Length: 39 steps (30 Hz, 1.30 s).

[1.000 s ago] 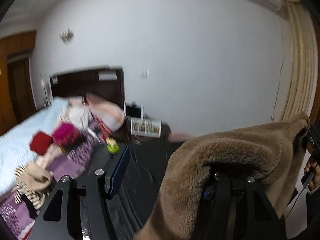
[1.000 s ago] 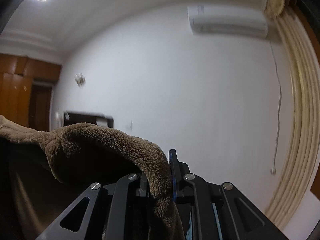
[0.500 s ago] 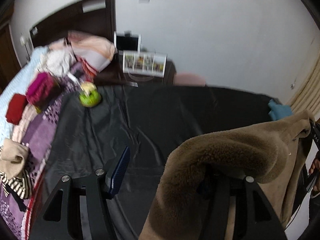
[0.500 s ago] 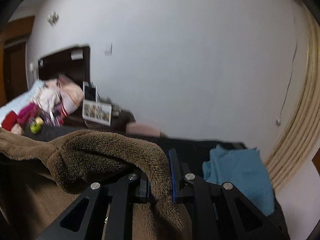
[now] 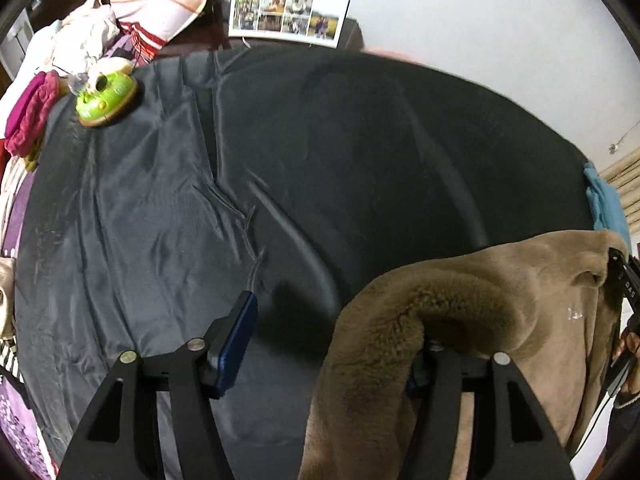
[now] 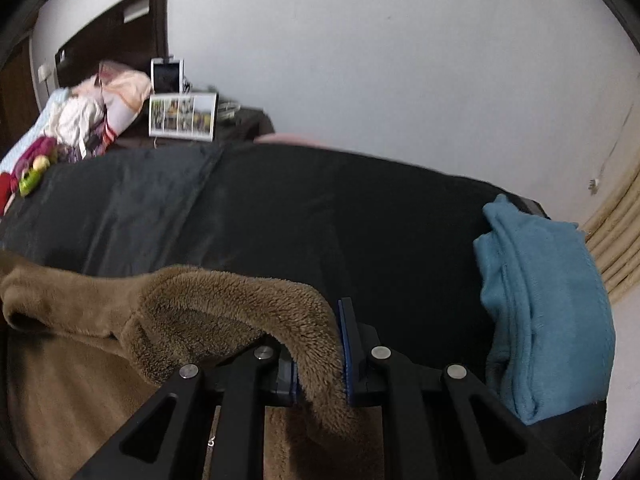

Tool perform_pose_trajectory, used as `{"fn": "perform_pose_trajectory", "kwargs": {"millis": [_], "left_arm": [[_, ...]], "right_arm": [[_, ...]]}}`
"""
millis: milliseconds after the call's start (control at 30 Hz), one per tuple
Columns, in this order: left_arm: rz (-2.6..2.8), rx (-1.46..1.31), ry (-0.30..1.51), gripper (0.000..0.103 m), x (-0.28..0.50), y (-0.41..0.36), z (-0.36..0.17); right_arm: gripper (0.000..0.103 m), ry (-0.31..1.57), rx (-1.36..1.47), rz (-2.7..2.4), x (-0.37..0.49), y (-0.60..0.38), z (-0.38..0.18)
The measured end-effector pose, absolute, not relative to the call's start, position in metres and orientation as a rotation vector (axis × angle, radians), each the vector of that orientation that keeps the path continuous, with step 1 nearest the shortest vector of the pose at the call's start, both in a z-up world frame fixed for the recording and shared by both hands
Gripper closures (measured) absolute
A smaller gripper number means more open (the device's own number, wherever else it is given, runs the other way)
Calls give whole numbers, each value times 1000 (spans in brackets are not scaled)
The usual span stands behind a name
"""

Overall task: Fold clothes
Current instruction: 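Lower the sweatshirt onto the black sheet with both grippers, laying it flat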

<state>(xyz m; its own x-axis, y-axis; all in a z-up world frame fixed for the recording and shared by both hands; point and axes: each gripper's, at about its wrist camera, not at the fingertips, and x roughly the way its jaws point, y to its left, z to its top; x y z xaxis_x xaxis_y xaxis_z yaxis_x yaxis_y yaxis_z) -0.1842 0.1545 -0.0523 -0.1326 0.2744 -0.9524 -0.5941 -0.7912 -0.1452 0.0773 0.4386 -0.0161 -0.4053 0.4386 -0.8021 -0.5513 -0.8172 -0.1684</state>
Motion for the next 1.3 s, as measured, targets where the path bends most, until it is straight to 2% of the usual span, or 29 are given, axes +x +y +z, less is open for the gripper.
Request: {"fn": "perform_pose_trajectory", "kwargs": {"millis": [67,133,200,233,467,733,1000,1300], "left_arm": [[1966,-1603,342,26,-188,153,-59],[1952,-1636,300,25,-191,150,-64],[1936,-1653,263,25,-191,146,-65],[1931,-1650,262,25,-189,144,-64],[1925,-1622,309,23,-166,125,-57],[1962,-1675,253,22,-132,83,-53],[2041,-1679,167,22,-44,38,-28],[1995,-1675,133,22,79,45,-22]], "right_arm": [[80,169,-1234,2222,77,440,-18],[69,208,-1236,2228,78,443,-19],[28,240,-1214,2234,84,444,-15],[26,254,-1203,2236,88,444,-12],[26,202,-1165,2292,112,419,8],[26,200,-1271,2384,109,373,-10],[26,259,-1382,2436,120,333,-38],[26,263,-1446,2471,157,302,-49]]}}
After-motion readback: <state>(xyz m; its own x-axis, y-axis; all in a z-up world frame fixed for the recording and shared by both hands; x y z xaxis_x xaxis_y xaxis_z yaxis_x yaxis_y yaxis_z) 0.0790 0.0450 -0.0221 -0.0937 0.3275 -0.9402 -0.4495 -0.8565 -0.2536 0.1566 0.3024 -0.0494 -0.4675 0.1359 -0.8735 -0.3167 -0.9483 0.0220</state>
